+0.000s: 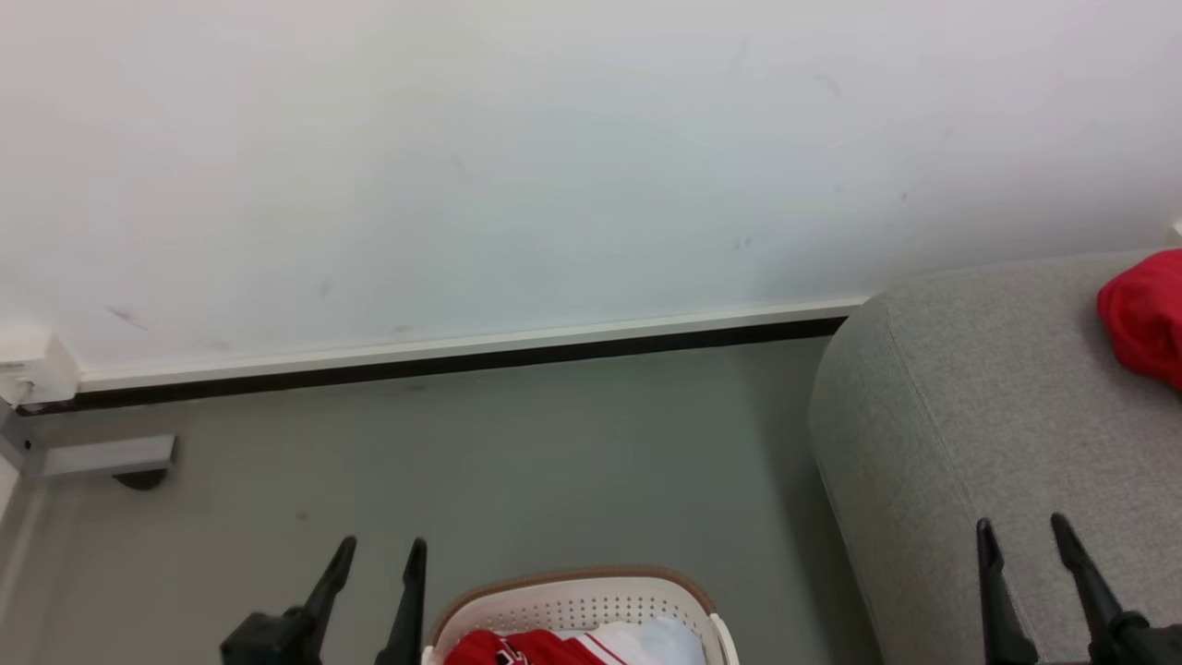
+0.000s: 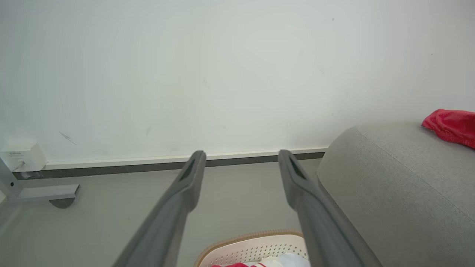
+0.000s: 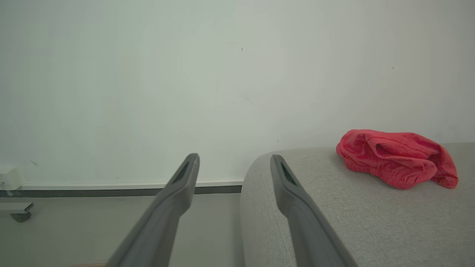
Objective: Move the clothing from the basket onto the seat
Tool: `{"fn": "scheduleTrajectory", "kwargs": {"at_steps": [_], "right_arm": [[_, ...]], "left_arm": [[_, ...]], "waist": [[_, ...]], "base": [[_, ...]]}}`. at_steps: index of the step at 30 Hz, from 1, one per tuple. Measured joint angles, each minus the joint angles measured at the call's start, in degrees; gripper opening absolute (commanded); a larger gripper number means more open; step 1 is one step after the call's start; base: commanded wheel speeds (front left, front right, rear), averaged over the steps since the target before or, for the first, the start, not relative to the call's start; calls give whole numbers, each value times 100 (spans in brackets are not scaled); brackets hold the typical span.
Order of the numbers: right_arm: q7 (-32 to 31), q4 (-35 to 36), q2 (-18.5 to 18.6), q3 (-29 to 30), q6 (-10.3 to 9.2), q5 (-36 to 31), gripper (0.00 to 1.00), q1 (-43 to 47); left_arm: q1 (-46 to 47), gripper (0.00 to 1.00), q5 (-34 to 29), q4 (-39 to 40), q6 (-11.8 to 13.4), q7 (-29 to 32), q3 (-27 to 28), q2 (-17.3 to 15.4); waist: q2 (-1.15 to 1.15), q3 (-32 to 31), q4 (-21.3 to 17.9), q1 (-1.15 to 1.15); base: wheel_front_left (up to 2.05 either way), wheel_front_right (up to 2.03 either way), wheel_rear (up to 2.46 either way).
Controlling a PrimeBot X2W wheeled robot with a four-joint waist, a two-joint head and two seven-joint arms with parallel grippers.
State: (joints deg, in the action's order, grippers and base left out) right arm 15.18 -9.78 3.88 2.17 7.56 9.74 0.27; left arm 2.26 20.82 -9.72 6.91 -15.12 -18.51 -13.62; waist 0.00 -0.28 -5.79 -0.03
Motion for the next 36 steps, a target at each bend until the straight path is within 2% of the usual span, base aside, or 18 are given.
{"fn": "scheduleTrajectory", "kwargs": {"at_steps": [11,24,27,31,36], "right_arm": [[-1,-205,-90,-116,0,-120,100,207],[-1,-186,-97,-208,0,-81,100,79],[-1,-114,-98,-186,0,-63,100,-30],[0,102,-98,-110,0,-8,100,-298],[0,421,-98,23,0,73,100,-756]], "left_arm": [[-623,100,-380,126,-299,0,699,361],[-616,100,-751,85,-650,0,1040,623],[-445,100,-918,-2,-799,-1,925,643],[255,100,-1251,-252,-1003,57,476,671],[1281,100,-1772,-884,-1202,835,-212,672]], "waist": [[0,-161,43,2],[0,-6,-31,3],[0,134,-72,3],[0,505,-117,3],[0,1173,-217,4]], "base": [[0,0,0],[0,0,0],[0,0,0],[0,0,0],[0,0,0]]}}
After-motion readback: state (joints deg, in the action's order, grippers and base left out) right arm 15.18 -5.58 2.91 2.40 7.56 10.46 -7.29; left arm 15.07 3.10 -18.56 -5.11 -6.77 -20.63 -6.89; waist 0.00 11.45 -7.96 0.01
